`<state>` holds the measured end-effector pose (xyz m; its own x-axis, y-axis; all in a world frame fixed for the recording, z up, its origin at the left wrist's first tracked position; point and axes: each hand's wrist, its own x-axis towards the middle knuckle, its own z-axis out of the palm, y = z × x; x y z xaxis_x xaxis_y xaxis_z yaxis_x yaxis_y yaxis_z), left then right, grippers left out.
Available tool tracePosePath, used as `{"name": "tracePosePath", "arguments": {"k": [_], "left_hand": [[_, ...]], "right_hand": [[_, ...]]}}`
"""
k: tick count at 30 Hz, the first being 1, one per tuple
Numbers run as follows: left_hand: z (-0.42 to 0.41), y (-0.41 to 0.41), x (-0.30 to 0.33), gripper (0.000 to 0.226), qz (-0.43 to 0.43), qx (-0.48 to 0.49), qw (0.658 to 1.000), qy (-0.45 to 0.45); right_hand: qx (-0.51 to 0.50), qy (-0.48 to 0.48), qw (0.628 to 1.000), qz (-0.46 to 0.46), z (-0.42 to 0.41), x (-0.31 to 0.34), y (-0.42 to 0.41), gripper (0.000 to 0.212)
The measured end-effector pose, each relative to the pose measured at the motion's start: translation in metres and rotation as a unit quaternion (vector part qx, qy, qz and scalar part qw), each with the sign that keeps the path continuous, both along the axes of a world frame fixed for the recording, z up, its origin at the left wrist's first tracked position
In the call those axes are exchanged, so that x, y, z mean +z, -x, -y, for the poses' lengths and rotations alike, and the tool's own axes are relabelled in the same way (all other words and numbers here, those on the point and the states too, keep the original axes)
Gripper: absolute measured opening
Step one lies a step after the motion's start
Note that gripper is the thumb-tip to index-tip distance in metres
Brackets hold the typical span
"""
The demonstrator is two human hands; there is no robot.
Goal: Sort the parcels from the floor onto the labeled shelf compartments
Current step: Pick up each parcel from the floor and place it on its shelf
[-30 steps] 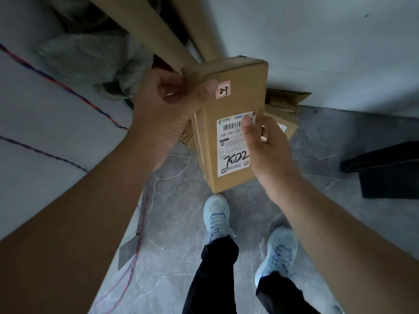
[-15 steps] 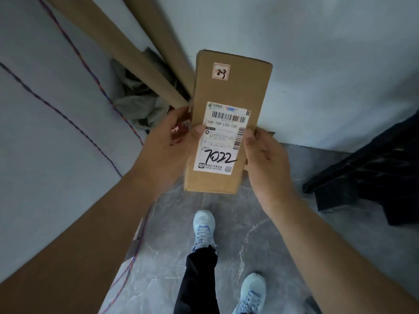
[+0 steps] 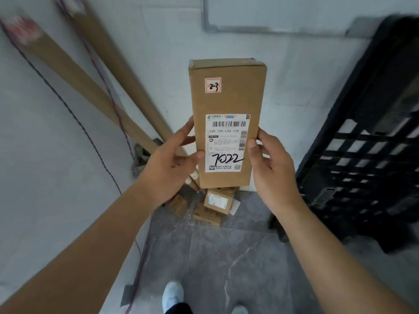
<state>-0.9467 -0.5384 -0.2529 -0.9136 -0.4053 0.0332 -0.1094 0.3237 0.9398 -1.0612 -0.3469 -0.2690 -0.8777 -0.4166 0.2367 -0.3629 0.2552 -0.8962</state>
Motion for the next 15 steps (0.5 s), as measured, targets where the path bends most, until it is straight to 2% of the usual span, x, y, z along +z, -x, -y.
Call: {"name": "tracePosePath", "arguments": {"k": [5,15], "left_hand": [[-0.009,-0.016,0.076,0.069,-0.065,-0.030,0.997,0.040],[-0.029,-0.046,0.162,0.053,-0.135,-0.167,0.975,0.064]], "right_hand": [[-0.043,0.030,0.997,-0.049,-0.018,0.076,-0.027,0.038],[-0.168,0.043,0.973,-0.152,-0.060,0.171,-0.121,0.037]]}}
